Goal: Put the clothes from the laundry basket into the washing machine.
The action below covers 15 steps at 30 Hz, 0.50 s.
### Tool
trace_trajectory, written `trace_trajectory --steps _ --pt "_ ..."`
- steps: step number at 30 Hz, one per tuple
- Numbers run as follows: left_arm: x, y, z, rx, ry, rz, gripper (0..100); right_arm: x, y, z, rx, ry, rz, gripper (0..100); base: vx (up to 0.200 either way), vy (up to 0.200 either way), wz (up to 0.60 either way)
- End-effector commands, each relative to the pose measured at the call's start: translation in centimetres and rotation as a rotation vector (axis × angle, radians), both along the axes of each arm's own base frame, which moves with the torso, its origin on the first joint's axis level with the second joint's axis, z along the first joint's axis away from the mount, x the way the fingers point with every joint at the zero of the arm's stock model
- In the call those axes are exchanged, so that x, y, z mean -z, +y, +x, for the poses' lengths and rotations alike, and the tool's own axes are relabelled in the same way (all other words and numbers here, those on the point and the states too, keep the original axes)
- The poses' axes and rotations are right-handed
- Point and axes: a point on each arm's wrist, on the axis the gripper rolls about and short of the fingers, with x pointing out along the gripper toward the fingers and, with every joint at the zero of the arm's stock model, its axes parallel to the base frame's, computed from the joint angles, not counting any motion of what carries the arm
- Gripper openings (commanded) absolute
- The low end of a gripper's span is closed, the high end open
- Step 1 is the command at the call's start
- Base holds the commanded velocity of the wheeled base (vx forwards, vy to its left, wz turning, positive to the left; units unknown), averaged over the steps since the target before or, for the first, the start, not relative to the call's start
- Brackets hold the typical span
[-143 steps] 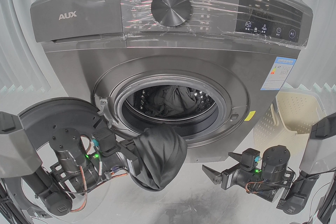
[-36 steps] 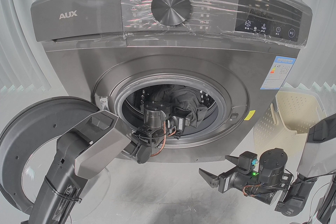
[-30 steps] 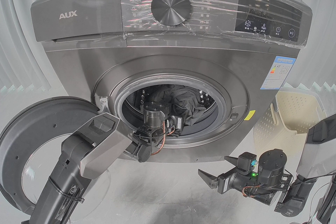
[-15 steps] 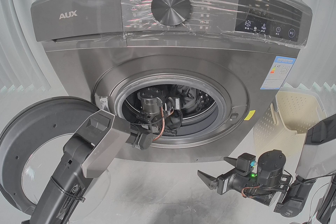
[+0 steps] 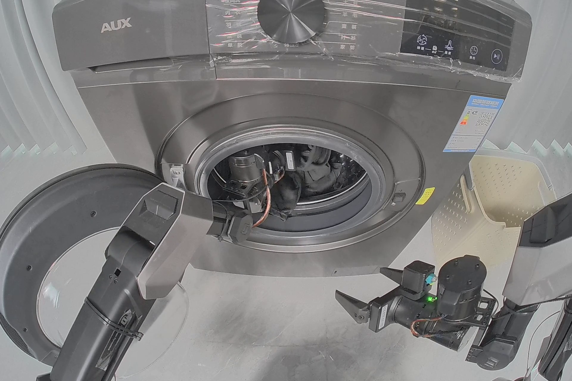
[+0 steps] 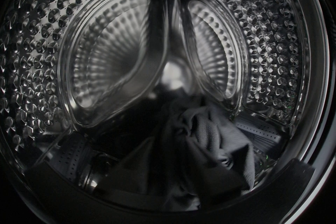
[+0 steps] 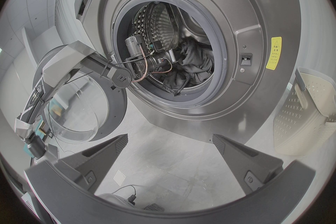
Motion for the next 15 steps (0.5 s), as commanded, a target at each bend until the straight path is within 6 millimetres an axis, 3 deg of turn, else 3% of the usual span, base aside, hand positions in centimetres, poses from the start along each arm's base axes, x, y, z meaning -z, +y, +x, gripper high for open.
trace_trajectory --steps 1,5,9,15 --pt "-0.2 -0.9 -0.5 0.019 0.001 -0.007 100 0.0 0.0 0.0 0.000 0.000 0.001 100 0.000 0.000 0.00" --pt "-0.3 -1.5 -1.6 0.040 0.038 0.016 100 0.0 0.0 0.0 0.000 0.000 0.001 100 0.000 0.000 0.00" --pt "1.5 -1.6 -3.4 0.077 0.144 0.083 100 0.1 0.0 0.0 0.001 0.002 -0.001 100 0.000 0.000 0.00" --pt "3.8 -1.0 -4.1 0.095 0.218 0.132 100 0.2 0.0 0.0 0.000 0.006 -0.003 100 0.000 0.000 0.00"
